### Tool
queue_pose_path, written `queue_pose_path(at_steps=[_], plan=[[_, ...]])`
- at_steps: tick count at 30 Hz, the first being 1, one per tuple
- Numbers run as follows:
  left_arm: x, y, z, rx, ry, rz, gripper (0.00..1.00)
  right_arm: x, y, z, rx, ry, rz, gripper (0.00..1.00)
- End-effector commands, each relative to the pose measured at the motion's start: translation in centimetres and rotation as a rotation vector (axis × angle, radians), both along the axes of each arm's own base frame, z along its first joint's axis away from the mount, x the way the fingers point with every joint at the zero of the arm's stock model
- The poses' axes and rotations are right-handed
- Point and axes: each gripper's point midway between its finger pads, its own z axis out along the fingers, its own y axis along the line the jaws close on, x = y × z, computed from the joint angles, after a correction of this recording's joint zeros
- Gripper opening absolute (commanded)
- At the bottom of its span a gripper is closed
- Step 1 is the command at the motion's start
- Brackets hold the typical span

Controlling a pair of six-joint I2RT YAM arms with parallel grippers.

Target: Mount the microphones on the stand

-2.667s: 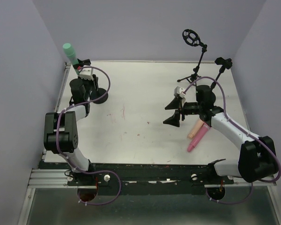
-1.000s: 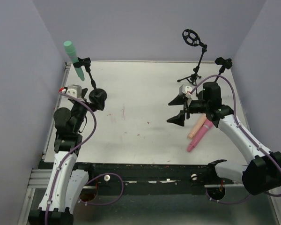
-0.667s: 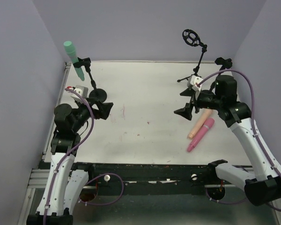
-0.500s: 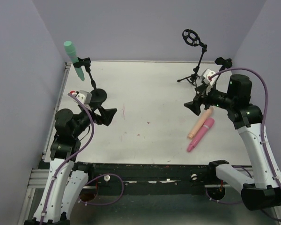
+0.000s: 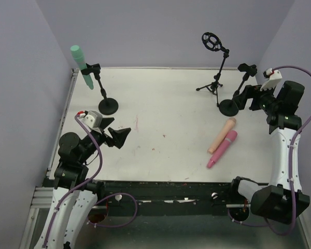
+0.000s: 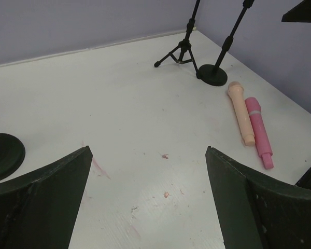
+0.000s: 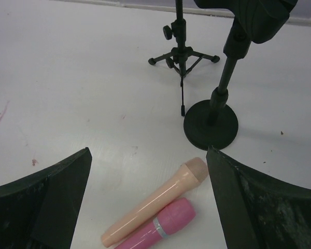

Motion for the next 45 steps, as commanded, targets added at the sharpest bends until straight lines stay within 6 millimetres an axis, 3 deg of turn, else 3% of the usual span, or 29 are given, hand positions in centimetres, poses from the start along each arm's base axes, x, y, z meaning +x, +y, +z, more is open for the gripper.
queue_pose_path(at_steps=[1,14,20,29,39,45], plan=[[-0.3,0.2,0.2,0.001,-0.029,0.011,0.99,2.1,-1.7,0.1,0.027,-0.043,-0.081,1.00],[-0.4,0.0,0.1,-0.003,-0.022,0.000,0.99,7.0,-2.8,-3.8,-0.087,-0.148,0.025,0.99],[-0.2,0.0,-0.2,0.000,-0.012,0.005,0.99,8.7,-3.5,-4.5,-0.139,-0.262,0.033,1.00],[0.1,0.1,-0.5,0.004,-0.001,0.014,0.99,11.2,-3.9,-5.6,-0.070,-0.380,0.035,1.00],[0.4,0.1,-0.9,0.010,0.014,0.017,0.99,13.8,-4.7,-7.1,-0.111,-0.425,0.052,0.87],[0.4,-0.3,-1.0,0.007,0.019,-0.005,0.99,14.7,-4.5,-6.7,-0.107,-0.458,0.089,0.75]])
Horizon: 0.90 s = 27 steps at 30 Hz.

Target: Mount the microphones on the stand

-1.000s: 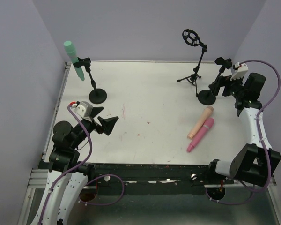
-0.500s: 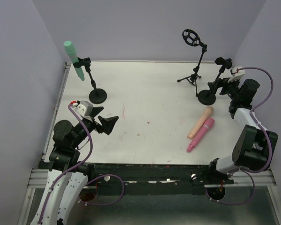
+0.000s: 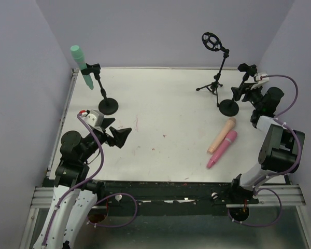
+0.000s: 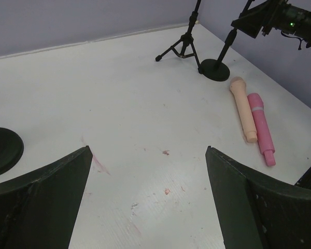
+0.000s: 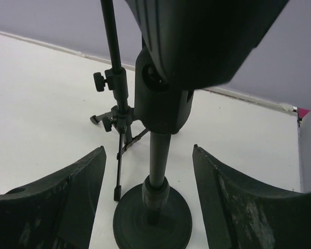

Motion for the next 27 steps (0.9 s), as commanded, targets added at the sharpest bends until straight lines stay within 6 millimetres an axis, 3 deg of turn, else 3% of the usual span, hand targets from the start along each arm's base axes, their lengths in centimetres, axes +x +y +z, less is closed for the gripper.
queue_pose_path(at_steps=[1,6,11,14,23,27], plan=[[0.3,-0.2,-0.5,0.003,0.008,-0.007,0.99,1.3,0.0,2.8,-0.048,-0.120,0.049,0.74],[0.4,-0.1,-0.6,0.004,0.011,-0.002,0.99,1.9,0.0,3.0,-0.048,-0.129,0.065,0.59],[0.4,-0.1,-0.6,0.003,0.013,-0.002,0.99,2.1,-0.1,3.4,-0.036,-0.130,0.059,0.21],[0.3,-0.2,-0.6,0.001,0.013,-0.013,0.99,2.2,-0.5,4.4,-0.051,-0.155,0.034,0.10],[0.3,-0.2,-0.5,0.000,0.008,-0.013,0.99,2.2,-0.1,10.2,-0.019,-0.206,0.051,0.04],[-0.1,-0.4,-0.2,-0.005,-0.002,-0.031,0.99,1.2,0.5,11.6,0.002,-0.114,0.065,0.03]])
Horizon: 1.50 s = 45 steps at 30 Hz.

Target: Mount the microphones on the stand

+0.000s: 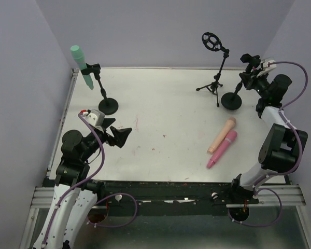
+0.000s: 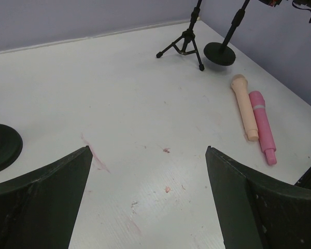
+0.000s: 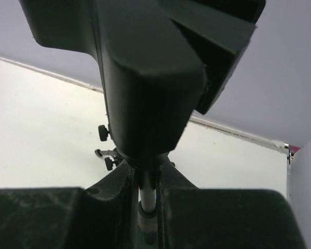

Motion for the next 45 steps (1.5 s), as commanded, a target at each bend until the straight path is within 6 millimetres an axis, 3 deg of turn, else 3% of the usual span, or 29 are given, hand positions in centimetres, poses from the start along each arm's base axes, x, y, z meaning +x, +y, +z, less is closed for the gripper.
queue_pose_path(at_steps=[1,6,10,15,19,22,24,29,37,45], plan=[[-0.3,-0.4,0.4,-0.009,-0.022,-0.031,0.99,-1.9,0.7,6.6,-0.018,-0.011,0.018,0.02],[-0.4,-0.3,0.7,-0.011,-0.029,-0.028,0.99,-6.1,2.8,8.3,-0.090,0.090,0.106,0.02],[-0.4,-0.3,0.6,-0.012,-0.024,-0.028,0.99,-10.4,6.8,7.6,-0.100,0.167,0.295,0.02],[-0.3,-0.4,0.5,-0.013,-0.019,-0.028,0.99,-13.0,15.5,5.5,-0.127,0.220,0.494,0.02],[0.0,-0.2,0.2,-0.007,-0.013,-0.016,0.99,-14.6,21.6,3.4,-0.050,0.271,0.680,0.02],[0.1,-0.3,0.0,-0.006,-0.007,-0.019,0.99,-15.4,26.5,1.6,-0.110,0.311,0.790,0.02],[0.2,-0.3,-0.2,-0.004,-0.003,-0.019,0.99,-15.2,28.2,0.8,-0.142,0.327,0.812,0.02],[0.4,-0.1,-0.4,-0.001,-0.004,-0.013,0.99,-13.5,30.2,1.4,-0.148,0.309,0.828,0.03],[0.5,-0.3,-0.6,-0.001,0.006,-0.020,0.99,-11.9,30.6,-1.4,-0.210,0.294,0.792,0.07],[0.5,-0.2,-0.4,-0.002,-0.003,-0.017,0.99,-13.8,29.7,-3.8,-0.230,0.323,0.791,0.13]])
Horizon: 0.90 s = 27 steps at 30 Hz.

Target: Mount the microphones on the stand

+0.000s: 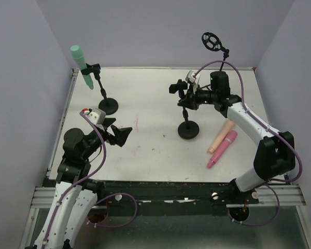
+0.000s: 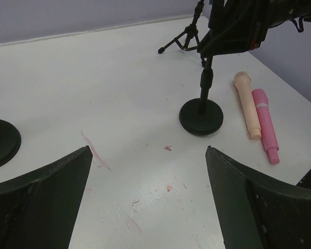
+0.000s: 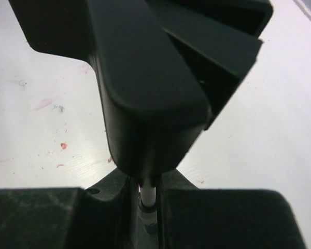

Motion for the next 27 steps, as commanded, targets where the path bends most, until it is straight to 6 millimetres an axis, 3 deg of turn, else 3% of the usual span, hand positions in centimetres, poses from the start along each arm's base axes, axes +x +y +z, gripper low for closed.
queue_pose_path(at_steps=[1,13,18,22,27], plan=[[-0.2,-0.2,0.5,-0.004,-0.026,-0.019,0.99,-1.1,-0.3,0.0,-0.005,-0.043,0.002,0.14],[-0.5,-0.1,0.9,-0.010,-0.043,-0.019,0.99,-4.6,-4.8,-1.9,-0.048,0.057,-0.070,0.48],[-0.7,-0.1,1.1,-0.013,-0.051,-0.021,0.99,-6.0,-6.8,-1.8,-0.088,0.075,-0.103,0.73],[-0.9,-0.1,1.4,-0.016,-0.063,-0.019,0.99,-7.1,-8.5,-1.2,-0.106,0.069,-0.128,0.80],[-1.0,0.0,1.6,-0.019,-0.072,-0.018,0.99,-8.2,-10.2,-1.1,-0.126,0.078,-0.176,0.82]])
